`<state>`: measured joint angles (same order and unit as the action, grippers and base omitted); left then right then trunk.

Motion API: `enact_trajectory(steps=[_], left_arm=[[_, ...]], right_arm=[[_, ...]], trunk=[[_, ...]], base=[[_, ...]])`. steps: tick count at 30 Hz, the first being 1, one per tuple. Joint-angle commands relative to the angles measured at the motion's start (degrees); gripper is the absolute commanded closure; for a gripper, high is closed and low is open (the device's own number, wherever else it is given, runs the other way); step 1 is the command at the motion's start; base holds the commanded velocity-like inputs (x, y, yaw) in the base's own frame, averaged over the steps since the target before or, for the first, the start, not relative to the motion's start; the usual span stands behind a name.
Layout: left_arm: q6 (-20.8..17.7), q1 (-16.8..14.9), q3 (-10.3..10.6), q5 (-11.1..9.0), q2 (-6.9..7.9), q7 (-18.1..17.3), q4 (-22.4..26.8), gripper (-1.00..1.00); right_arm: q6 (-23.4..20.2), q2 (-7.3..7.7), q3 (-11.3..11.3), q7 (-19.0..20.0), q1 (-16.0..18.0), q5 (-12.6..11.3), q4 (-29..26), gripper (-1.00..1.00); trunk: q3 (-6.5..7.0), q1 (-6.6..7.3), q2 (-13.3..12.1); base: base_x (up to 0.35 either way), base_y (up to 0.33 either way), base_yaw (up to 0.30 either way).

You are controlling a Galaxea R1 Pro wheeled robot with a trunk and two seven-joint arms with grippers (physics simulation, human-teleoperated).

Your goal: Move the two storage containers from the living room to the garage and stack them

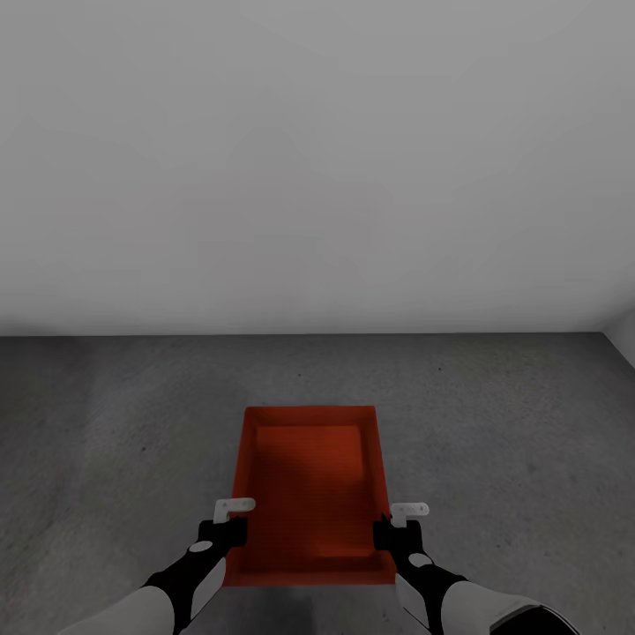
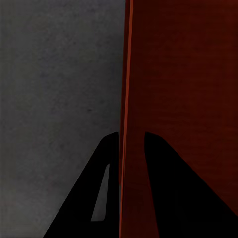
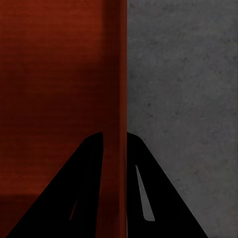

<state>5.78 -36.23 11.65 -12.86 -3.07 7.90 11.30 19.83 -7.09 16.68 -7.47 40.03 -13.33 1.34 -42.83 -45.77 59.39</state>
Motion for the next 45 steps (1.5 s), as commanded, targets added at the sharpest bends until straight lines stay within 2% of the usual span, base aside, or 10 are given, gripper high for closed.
enact_trajectory(steps=[1, 15, 22, 27, 45], left_arm=[[1.49, -0.07, -0.96, 0.2, 1.53, 1.12, 0.09, 1.0], [1.48, -0.07, -1.09, 0.11, 1.35, 1.15, 0.14, 1.0], [1.51, -0.07, -0.94, -1.82, 1.21, 1.08, 0.07, 1.0], [1.51, -0.07, -0.9, -2.29, 1.35, 1.01, 0.17, 1.0], [1.51, -0.07, -0.75, -2.41, 1.36, 0.98, -0.24, 1.0]], right_arm=[[0.12, -0.03, -1.39, 0.0, 0.04, -0.03, 0.24, 1.0], [0.12, -0.03, -1.39, 0.0, 0.04, 0.02, 0.24, 1.0], [0.12, -0.03, -1.39, 0.0, 0.01, 0.03, 0.24, 1.0], [0.12, -0.03, -1.39, 0.0, 0.02, 0.03, 0.24, 1.0], [0.14, -0.03, -1.39, 0.0, 0.02, 0.04, 0.24, 1.0]], trunk=[[-0.04, 0.0, 0.03], [-0.04, 0.0, 0.03], [-0.04, 0.0, 0.03], [-0.04, 0.0, 0.03], [-3.27, -3.96, 7.25]], base=[[0.0, 0.0, 0.0], [0.0, 0.0, 0.0], [0.0, 0.0, 0.0], [0.0, 0.0, 0.0], [0.0, 0.0, 0.0]])
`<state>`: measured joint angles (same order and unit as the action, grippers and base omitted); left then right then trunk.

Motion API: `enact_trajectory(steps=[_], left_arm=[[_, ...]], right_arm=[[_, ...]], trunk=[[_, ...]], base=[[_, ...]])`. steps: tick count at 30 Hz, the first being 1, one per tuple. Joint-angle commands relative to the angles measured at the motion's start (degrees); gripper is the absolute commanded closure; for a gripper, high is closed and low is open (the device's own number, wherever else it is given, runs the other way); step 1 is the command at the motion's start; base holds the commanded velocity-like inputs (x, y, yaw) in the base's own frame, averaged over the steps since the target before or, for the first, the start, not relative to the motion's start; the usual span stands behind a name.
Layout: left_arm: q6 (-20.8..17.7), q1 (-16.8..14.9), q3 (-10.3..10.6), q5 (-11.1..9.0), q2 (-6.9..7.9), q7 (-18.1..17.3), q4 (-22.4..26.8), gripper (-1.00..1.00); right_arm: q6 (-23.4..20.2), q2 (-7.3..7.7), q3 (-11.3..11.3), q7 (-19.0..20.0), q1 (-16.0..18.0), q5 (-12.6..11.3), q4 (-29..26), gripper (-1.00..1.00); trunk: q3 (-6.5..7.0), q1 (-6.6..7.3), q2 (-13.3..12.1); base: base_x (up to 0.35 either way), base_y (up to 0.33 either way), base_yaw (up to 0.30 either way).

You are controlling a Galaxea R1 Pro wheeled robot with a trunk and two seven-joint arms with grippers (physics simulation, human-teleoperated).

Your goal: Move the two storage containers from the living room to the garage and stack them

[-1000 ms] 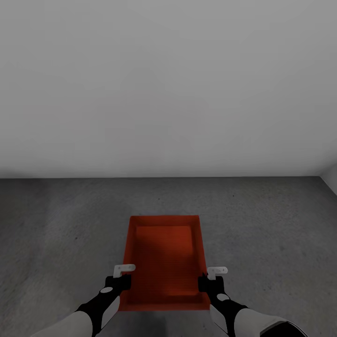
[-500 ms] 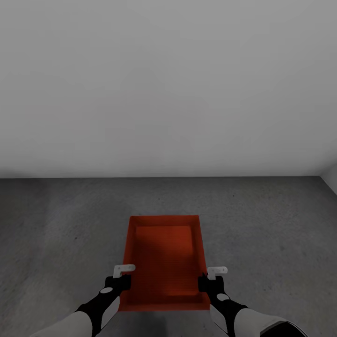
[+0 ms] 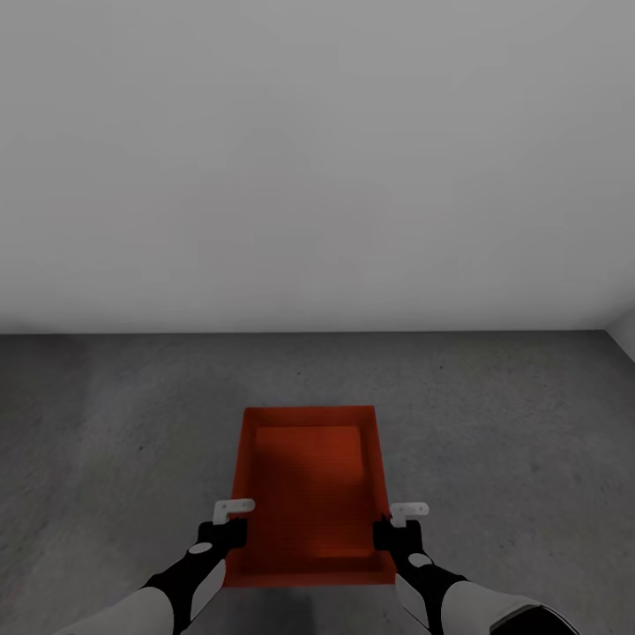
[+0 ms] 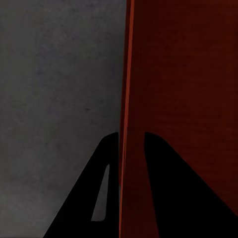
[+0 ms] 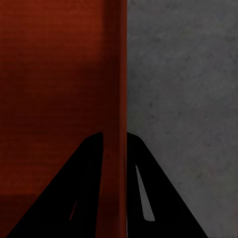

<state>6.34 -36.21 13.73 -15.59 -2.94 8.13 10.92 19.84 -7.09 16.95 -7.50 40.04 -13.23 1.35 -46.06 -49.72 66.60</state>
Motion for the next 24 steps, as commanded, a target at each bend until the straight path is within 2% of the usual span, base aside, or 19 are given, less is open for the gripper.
enact_trajectory(steps=[1, 24], left_arm=[[0.96, -0.09, -2.84, 0.31, 1.21, 0.75, 0.08, 1.0], [0.96, -0.09, -2.92, 0.37, 1.53, 0.84, 0.14, 1.0]], right_arm=[[0.14, -0.03, -1.65, 0.03, 0.0, -0.05, 0.23, 1.0], [0.11, -0.03, -1.65, 0.03, 0.0, -0.04, 0.23, 1.0]], trunk=[[-0.22, -0.23, 0.44], [-4.35, -5.28, 9.67]], base=[[0.0, 0.0, 0.0], [0.0, 0.0, 0.0]])
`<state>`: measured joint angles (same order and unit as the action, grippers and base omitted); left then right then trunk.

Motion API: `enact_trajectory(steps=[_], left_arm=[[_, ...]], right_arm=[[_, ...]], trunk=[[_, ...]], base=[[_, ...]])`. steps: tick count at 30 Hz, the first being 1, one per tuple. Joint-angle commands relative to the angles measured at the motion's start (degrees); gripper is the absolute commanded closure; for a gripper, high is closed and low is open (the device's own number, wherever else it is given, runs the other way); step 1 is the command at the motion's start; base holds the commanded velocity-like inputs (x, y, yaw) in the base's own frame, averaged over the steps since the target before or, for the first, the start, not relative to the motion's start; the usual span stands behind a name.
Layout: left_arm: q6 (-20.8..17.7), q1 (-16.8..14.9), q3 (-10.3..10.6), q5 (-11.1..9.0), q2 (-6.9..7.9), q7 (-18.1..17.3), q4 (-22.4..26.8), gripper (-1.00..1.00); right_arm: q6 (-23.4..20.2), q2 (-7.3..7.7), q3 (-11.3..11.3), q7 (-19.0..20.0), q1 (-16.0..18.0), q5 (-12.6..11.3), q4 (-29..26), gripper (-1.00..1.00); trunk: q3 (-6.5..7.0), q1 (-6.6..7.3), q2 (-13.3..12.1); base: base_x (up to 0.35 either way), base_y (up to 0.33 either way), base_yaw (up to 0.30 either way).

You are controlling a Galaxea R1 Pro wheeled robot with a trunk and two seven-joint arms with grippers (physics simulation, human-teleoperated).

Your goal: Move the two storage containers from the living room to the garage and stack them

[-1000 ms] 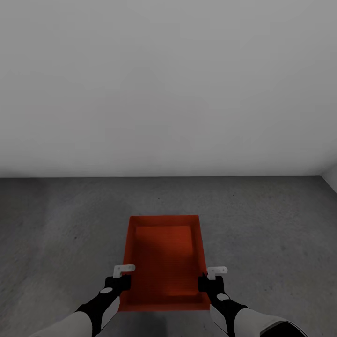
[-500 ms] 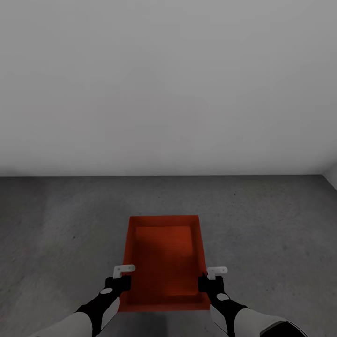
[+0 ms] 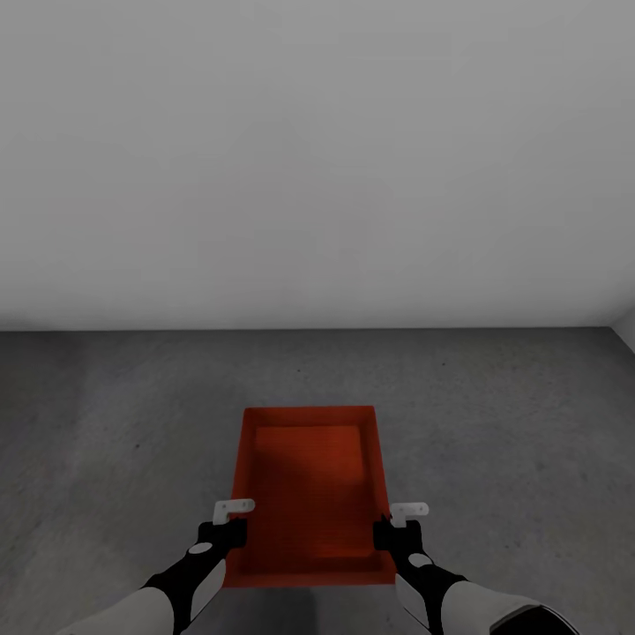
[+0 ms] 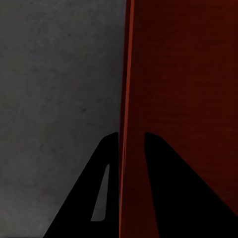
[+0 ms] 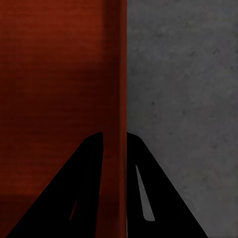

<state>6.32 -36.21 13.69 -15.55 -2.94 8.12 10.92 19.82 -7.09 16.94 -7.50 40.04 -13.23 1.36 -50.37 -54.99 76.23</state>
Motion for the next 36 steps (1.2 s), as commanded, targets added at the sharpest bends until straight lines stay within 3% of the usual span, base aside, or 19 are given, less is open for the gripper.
enact_trajectory(steps=[1, 24, 36], left_arm=[[0.98, -0.09, -2.88, 0.32, 1.54, 0.84, 0.16, 1.0], [0.98, -0.09, -2.88, 0.32, 1.54, 0.84, 0.21, 1.0], [0.98, -0.09, -2.88, 0.34, 1.54, 0.84, 0.23, 1.0]], right_arm=[[0.13, -0.03, -1.65, 0.03, 0.0, -0.04, 0.23, 1.0], [0.13, -0.03, -1.65, 0.03, 0.0, -0.04, 0.23, 1.0], [0.13, 0.06, -1.65, 0.03, 0.03, -0.07, 0.23, 1.0]], trunk=[[-0.22, -0.22, 0.44], [-4.35, -5.27, 9.66], [-4.35, -5.27, 9.66]], base=[[0.0, 0.0, 0.0], [0.0, 0.0, 0.0], [0.0, 0.0, 0.0]])
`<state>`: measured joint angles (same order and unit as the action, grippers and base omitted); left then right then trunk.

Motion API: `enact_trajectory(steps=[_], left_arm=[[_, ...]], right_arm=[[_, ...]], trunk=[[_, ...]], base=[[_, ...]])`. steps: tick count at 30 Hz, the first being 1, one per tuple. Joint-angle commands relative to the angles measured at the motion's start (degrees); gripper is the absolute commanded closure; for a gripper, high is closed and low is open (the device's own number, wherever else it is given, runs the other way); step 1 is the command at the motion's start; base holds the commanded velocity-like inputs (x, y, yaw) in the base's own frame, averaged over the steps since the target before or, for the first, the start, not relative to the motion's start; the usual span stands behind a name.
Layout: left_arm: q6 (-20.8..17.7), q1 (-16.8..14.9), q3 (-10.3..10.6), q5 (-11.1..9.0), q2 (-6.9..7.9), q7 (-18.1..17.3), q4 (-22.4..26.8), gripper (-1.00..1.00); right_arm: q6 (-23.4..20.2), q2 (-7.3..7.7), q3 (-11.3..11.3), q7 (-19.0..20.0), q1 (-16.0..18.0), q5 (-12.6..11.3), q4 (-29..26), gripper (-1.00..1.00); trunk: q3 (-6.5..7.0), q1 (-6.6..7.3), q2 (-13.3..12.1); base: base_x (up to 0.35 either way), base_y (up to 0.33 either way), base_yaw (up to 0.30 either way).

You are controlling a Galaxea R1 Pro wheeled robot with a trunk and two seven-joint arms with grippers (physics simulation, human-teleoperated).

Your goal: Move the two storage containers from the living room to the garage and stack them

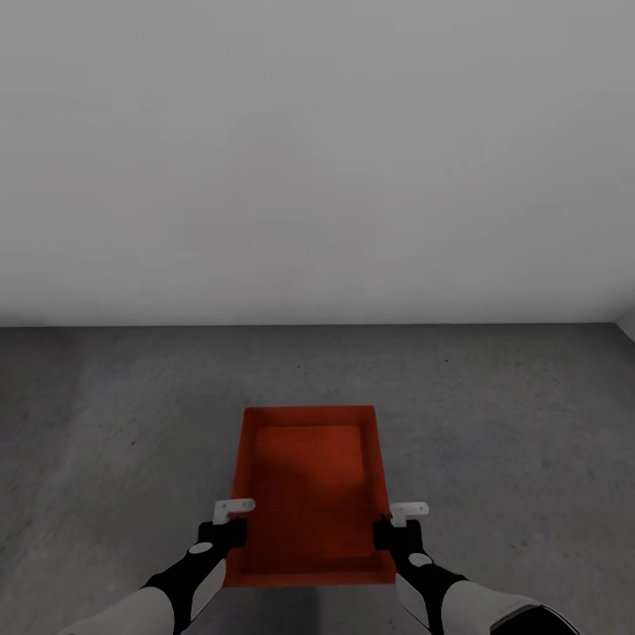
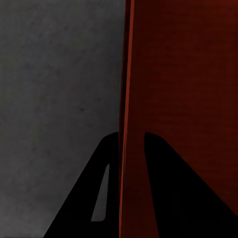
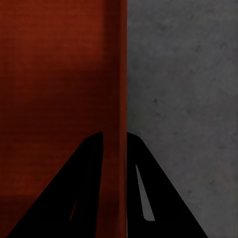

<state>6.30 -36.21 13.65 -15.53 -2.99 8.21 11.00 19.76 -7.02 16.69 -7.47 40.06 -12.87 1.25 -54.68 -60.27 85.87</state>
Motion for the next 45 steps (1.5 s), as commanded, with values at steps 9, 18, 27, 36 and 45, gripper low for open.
enact_trajectory(steps=[9, 18, 27, 36, 45], left_arm=[[0.73, -0.08, 1.07, -1.24, 0.65, 0.0, -0.71, 1.0], [0.73, -0.08, 1.75, -2.4, 0.81, -0.18, -0.8, 1.0], [0.73, -0.05, 2.03, -2.64, 0.87, -0.19, -0.81, 1.0], [0.73, -0.05, 1.84, -2.58, 0.91, -0.26, -0.81, 1.0], [0.66, -0.04, -0.8, -2.7, 1.09, 0.84, -0.85, -1.0]], right_arm=[[0.28, -0.25, 1.07, -0.26, 0.01, -0.75, 0.34, 1.0], [0.28, -0.09, 2.41, -0.27, 0.0, -2.21, 0.34, 1.0], [0.28, -0.18, 6.14, -0.26, 0.01, -5.92, 0.34, 1.0], [0.34, -0.27, 9.81, -0.26, 0.0, -9.57, 0.34, 1.0], [0.37, -0.01, -0.17, -0.26, -0.03, -0.66, 0.34, -1.0]], trunk=[[-0.03, 0.0, 0.02], [-0.03, 0.0, 0.02], [-0.03, 0.0, 0.02], [-0.03, 0.0, 0.02], [-0.03, 0.0, 0.02]], base=[[0.0, 0.0, 0.0], [0.0, 0.0, 0.0], [0.0, 0.0, 0.0], [0.0, 0.0, 0.0], [0.0, 0.0, 0.0]])
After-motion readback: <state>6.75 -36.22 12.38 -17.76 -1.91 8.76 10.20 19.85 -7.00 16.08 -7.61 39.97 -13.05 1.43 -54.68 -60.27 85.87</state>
